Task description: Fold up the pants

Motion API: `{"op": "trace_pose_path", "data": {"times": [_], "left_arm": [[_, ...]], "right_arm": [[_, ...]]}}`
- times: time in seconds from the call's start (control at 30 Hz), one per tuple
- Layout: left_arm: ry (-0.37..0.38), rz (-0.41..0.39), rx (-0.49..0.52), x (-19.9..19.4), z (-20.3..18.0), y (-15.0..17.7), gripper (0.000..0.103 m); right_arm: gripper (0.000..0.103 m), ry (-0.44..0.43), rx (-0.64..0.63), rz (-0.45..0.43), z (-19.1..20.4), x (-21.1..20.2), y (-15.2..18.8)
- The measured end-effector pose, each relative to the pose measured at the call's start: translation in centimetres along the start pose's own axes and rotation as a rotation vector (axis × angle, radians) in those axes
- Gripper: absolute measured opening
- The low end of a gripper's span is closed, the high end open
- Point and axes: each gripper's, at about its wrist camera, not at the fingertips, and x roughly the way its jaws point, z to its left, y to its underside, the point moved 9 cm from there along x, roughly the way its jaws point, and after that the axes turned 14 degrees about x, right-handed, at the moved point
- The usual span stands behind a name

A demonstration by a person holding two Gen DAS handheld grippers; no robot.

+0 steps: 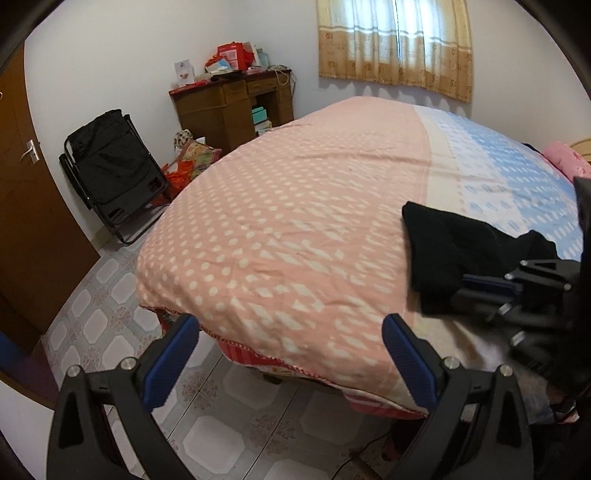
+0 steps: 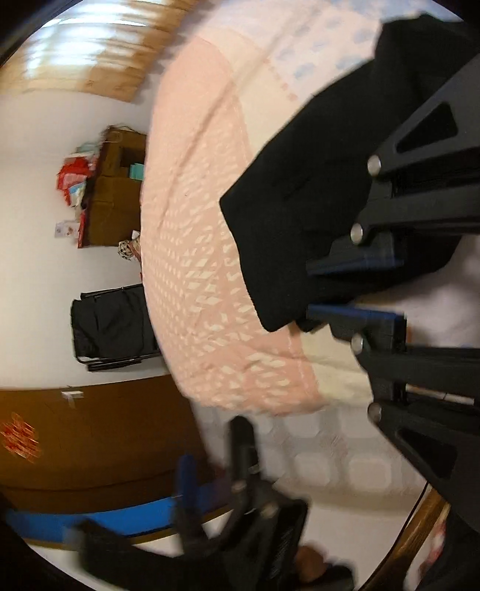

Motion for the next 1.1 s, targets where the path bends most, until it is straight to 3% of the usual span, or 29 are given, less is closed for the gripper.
{"op": "trace_pose_path", "data": {"times": [0.1, 0.23, 0.33, 0.4, 0.5, 0.57, 0.67, 0.7, 0.73, 0.8, 0.9, 0.93, 1.0, 1.1], "left_arm": [[0.018, 0.005, -0.006, 0.3, 0.2, 0.3, 0.101], [0.034, 0.0, -0.002, 0.3, -0.2, 0.3, 0.101], [0.03, -0.004, 0.003, 0.2, -0.3, 0.2, 0.101], [0.025, -0.003, -0.003, 0.1, -0.1, 0.2, 0.101], [0.008, -0.003, -0.004, -0.1, 0.5, 0.3, 0.101], [-0.011, -0.006, -0.01, -0.3, 1.3, 0.3, 0.101], [-0.054, -0.013, -0.044, -0.5, 3.2, 0.3, 0.101], [-0.068, -0.012, -0.061, -0.6, 4.0, 0.3, 0.101], [-0.078, -0.01, -0.079, -0.6, 4.6, 0.3, 0.101], [-0.086, -0.011, -0.127, -0.6, 5.9, 0.4, 0.101], [-0.056, -0.016, -0.18, -0.6, 6.6, 0.9, 0.101], [-0.052, -0.014, -0.183, -0.6, 6.6, 1.0, 0.101], [-0.054, -0.01, -0.174, -0.2, 6.5, 1.2, 0.101], [-0.041, -0.013, -0.17, 0.0, 6.1, 1.1, 0.101]], "right_arm": [[0.01, -0.052, 0.059, -0.027, -0.4, -2.0, -0.8], [0.01, 0.078, -0.067, -0.041, -1.5, -3.7, -0.7], [0.01, 0.113, -0.162, 0.039, -1.0, -2.4, 1.0], [0.01, 0.116, -0.174, 0.068, -0.5, -1.5, 2.2], [0.01, 0.147, -0.159, 0.035, -0.2, -1.3, 2.2], [0.01, 0.079, -0.026, 0.017, -0.5, -2.1, 1.1], [0.014, -0.116, 0.241, -0.008, -0.7, -3.7, -0.4], [0.023, -0.222, 0.333, 0.01, -0.2, -3.9, -0.5], [0.04, -0.31, 0.407, 0.037, 0.2, -3.7, -0.3], [0.063, -0.425, 0.549, 0.088, 0.7, -2.7, 0.3], [0.064, -0.466, 0.699, 0.144, -0.1, -0.6, 1.6], [0.063, -0.445, 0.758, 0.141, -1.1, 0.2, 2.1], [0.063, -0.486, 0.884, 0.099, -2.4, 0.5, 2.3], [0.063, -0.464, 0.973, 0.064, -3.1, 0.5, 2.0]]}}
